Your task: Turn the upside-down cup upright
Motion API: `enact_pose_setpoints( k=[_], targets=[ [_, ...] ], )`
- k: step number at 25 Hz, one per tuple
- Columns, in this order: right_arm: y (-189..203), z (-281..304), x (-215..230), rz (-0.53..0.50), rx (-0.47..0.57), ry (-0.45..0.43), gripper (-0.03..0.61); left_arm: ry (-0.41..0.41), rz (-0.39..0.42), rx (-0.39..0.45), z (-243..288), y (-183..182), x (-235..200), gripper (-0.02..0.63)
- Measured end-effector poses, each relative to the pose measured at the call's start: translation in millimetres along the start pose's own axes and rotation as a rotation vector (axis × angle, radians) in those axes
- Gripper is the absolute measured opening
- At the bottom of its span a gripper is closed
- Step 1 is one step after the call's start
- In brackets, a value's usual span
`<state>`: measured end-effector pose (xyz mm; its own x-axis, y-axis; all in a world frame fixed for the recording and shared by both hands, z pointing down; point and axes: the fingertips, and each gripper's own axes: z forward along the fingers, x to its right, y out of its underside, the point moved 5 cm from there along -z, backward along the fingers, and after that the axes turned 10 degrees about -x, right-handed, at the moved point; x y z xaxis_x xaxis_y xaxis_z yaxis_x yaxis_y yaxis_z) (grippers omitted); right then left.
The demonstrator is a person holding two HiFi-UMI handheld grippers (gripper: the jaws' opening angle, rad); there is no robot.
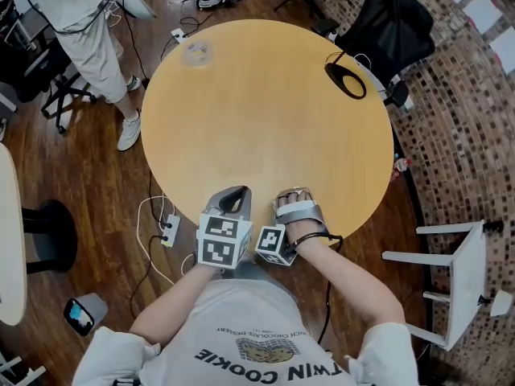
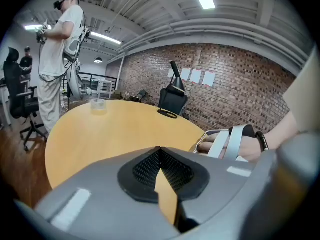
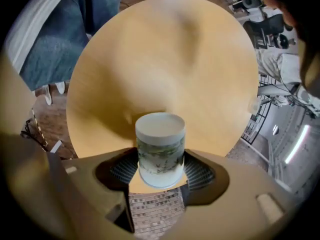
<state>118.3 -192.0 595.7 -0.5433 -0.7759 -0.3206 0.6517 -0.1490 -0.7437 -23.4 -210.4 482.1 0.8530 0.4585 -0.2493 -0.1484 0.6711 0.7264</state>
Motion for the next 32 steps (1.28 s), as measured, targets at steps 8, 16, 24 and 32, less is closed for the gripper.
enact_pose_setpoints(
  k=[8,16,24,32],
  targets=[
    [-5,2,-3,0.042,0.032,0.0,0.288,-0.017,-0.012,0.005,-9,4,-10,0.006],
    [2,-1,3,0.148,0.105,0.024,0.291,-0.012,0.014,-0.007,-6,2,-1,0.006],
    [18,-4,-2,0.295,0.218,-0.034,0.293,0.01,0.025,-0.021,0,3,9,0.006],
    [62,-11,14,0.87,0.542,-0.348,0.291,0.006,0.043,-0.024,2,2,10,0.006]
  ],
)
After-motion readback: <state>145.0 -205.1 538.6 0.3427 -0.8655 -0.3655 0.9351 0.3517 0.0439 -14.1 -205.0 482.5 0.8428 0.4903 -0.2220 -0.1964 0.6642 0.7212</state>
